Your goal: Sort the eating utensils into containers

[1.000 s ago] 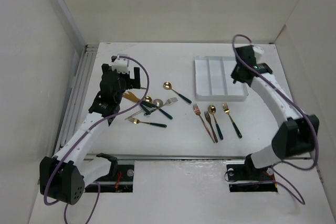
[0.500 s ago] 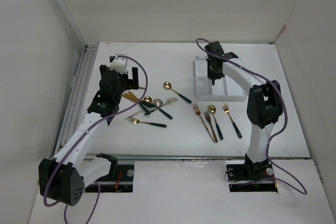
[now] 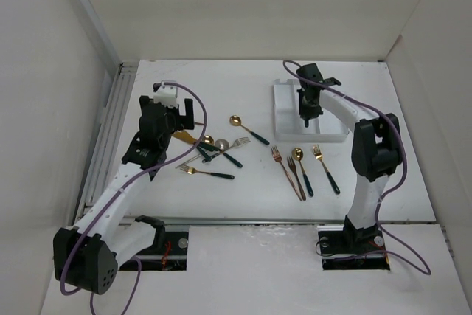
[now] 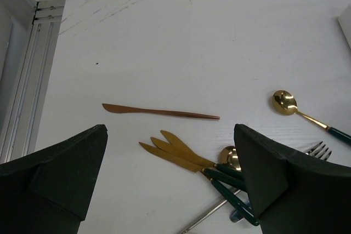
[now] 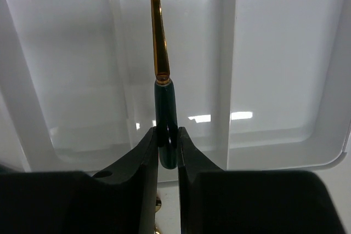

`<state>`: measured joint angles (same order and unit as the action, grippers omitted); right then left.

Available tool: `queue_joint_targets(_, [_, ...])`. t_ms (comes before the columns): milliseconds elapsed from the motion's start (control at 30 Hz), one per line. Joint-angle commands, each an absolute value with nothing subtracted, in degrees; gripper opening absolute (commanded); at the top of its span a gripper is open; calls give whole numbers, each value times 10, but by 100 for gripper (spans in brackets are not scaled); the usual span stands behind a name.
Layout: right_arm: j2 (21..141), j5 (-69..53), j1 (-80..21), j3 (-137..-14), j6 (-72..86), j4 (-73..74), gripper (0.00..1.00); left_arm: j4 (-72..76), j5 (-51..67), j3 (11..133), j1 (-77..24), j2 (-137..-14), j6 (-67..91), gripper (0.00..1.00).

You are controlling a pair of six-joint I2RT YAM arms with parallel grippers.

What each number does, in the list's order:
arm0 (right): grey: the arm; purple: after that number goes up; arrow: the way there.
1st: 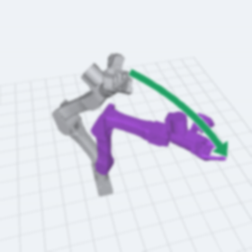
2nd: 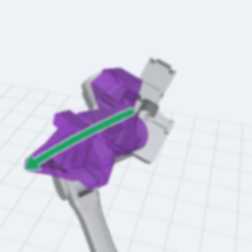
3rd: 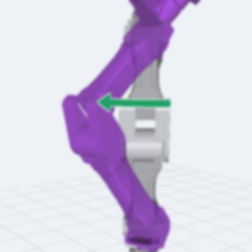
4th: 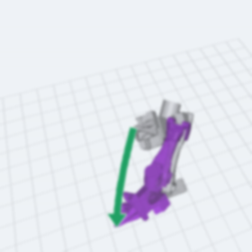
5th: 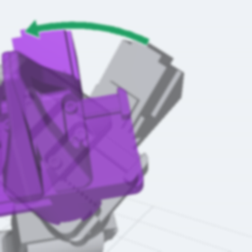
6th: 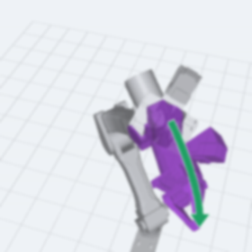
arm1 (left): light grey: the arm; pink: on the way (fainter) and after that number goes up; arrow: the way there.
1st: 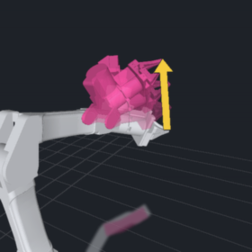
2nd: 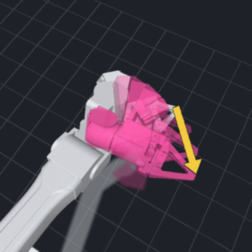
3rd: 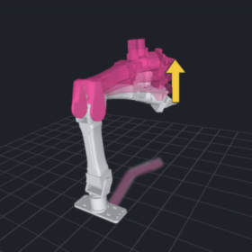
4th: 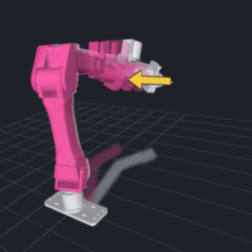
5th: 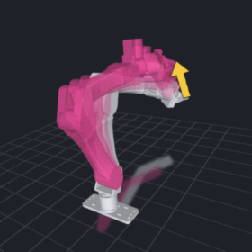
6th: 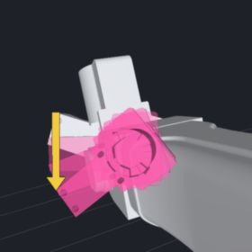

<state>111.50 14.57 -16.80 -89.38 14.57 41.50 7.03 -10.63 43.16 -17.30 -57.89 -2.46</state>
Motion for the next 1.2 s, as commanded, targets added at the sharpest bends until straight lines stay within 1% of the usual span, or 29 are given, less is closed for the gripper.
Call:
queue_joint_targets(0, [1123,138,-168,-902,135,397,0,89,-108,426,-176,-558,-18,100])
queue_joint_targets(133, [1145,138,-168,-908,130,397,0,89,-108,426,-181,-558,-18,100])
queue_joint_targets(167, [1154,138,-168,-913,130,406,6,89,-108,426,-181,-558,-18,100])
queue_joint_targets(267, [1161,138,-168,-913,130,413,16,89,-108,421,-181,-558,-18,100])
queue_joint_targets(300, [1161,143,-168,-913,130,418,24,89,-108,421,-181,-558,-18,100])
queue_joint_targets(367, [1149,149,-168,-913,135,418,30,89,-108,421,-181,-558,-18,100])
queue_joint_targets(433, [1116,165,-168,-913,149,424,40,89,-108,421,-181,-558,-18,100])
queue_joint_targets(500, [1071,165,-168,-913,149,424,45,89,-103,421,-181,-558,-18,100])
queue_joint_targets(533, [1054,165,-168,-913,149,424,54,89,-103,421,-181,-558,-18,100])
queue_joint_targets(567, [1036,165,-168,-897,149,424,82,89,-103,421,-181,-558,-18,100])
queue_joint_targets(600, [1020,157,-168,-889,149,424,99,89,-103,416,-181,-558,-18,100])
queue_joint_targets(633, [993,157,-168,-881,149,436,99,89,-103,416,-181,-558,-18,100])
queue_joint_targets(733, [976,157,-168,-852,149,479,99,89,-103,416,-181,-558,-18,100])
queue_joint_targets(767, [976,157,-168,-846,162,525,99,89,-103,416,-181,-558,-18,100])
queue_joint_targets(833, [993,158,-168,-841,189,587,99,89,-103,410,-181,-558,-18,100])
queue_joint_targets(867, [1018,164,-168,-841,227,654,99,89,-103,410,-181,-558,-18,100])
queue_joint_targets(967, [1032,170,-168,-812,264,716,99,104,-103,405,-181,-563,-30,100])
queue_joint_targets(1100, [1032,162,-168,-780,278,716,99,117,-98,400,-181,-574,-49,100])
queue_joint_targets(1167, [1047,162,-157,-780,272,716,96,117,-92,406,-181,-579,-54,100])
